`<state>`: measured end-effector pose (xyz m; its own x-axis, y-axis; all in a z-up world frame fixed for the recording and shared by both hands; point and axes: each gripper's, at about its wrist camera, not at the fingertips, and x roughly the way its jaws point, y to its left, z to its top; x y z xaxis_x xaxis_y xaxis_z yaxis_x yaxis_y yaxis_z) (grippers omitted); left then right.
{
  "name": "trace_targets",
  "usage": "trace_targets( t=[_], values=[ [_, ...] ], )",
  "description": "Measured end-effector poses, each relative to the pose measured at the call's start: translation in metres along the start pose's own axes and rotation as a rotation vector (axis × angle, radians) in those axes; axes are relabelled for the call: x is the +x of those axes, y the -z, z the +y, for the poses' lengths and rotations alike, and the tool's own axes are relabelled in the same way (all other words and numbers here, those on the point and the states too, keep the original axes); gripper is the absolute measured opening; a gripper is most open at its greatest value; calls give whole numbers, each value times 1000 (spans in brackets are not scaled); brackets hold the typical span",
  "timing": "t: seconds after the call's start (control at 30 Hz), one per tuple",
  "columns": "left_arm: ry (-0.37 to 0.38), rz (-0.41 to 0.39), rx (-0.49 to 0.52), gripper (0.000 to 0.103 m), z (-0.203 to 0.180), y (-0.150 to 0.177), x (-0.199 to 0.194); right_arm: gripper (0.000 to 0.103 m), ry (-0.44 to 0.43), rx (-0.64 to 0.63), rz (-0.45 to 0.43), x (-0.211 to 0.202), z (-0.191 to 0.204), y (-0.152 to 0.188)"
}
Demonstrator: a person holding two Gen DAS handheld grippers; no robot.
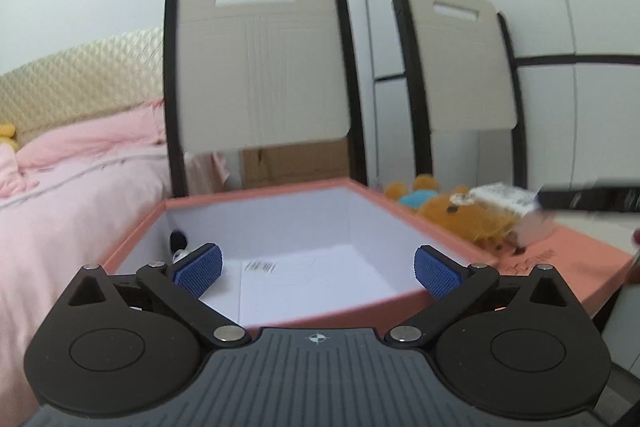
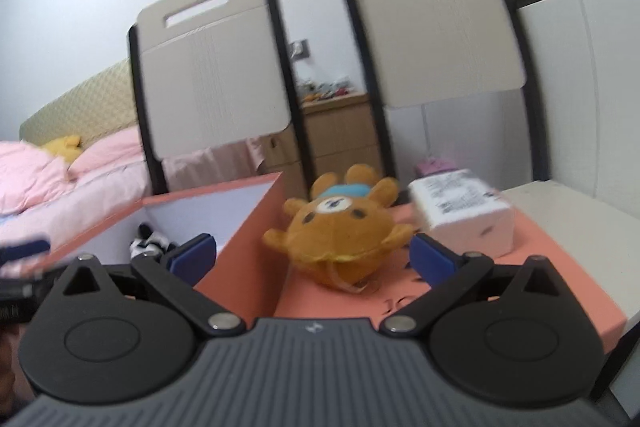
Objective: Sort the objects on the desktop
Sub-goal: 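Withdraw the left gripper while the right gripper approaches the brown bear plush, then close the right gripper on the brown bear plush and lift it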
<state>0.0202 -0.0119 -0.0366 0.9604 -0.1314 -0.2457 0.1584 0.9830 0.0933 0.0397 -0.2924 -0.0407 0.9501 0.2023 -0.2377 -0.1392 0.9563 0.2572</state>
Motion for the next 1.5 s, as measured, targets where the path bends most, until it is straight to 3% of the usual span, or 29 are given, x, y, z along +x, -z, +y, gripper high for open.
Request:
trace_targets(
  t=[0.1, 0.2, 0.33, 0.6, 0.83, 0.97, 1.07, 1.13, 1.23, 1.5],
  values=[
    [-28, -12, -17, 103, 4, 0, -2, 103, 13, 59, -4, 1, -12, -2],
    [-60, -26, -18, 103, 5, -1, -4, 103, 53, 60, 102, 7, -10, -1],
    [-67, -33, -65, 103, 12, -2, -11, 103, -7, 119, 114, 1, -4, 1],
    [-62, 4, -159, 103, 27, 6, -5, 103, -37, 70, 135, 1, 1, -13],
    [-29, 0, -174, 103, 30, 8, -6, 103, -6, -6, 229, 69, -3, -50],
    [-25, -9, -190, 103, 33, 8, -8, 103, 74, -135, 249, 131, 4, -55],
    [-27, -7, -187, 103, 33, 9, -7, 103, 101, -134, 268, 166, 1, -50],
    [-27, -4, -184, 103, 33, 10, -6, 103, 56, -136, 293, 178, -1, -43],
    [-31, 1, -180, 103, 33, 11, -6, 103, 70, -158, 309, 189, -1, -35],
    [-24, 10, -209, 103, 36, 12, -3, 101, 5, -155, 404, 205, -4, -26]
  ],
)
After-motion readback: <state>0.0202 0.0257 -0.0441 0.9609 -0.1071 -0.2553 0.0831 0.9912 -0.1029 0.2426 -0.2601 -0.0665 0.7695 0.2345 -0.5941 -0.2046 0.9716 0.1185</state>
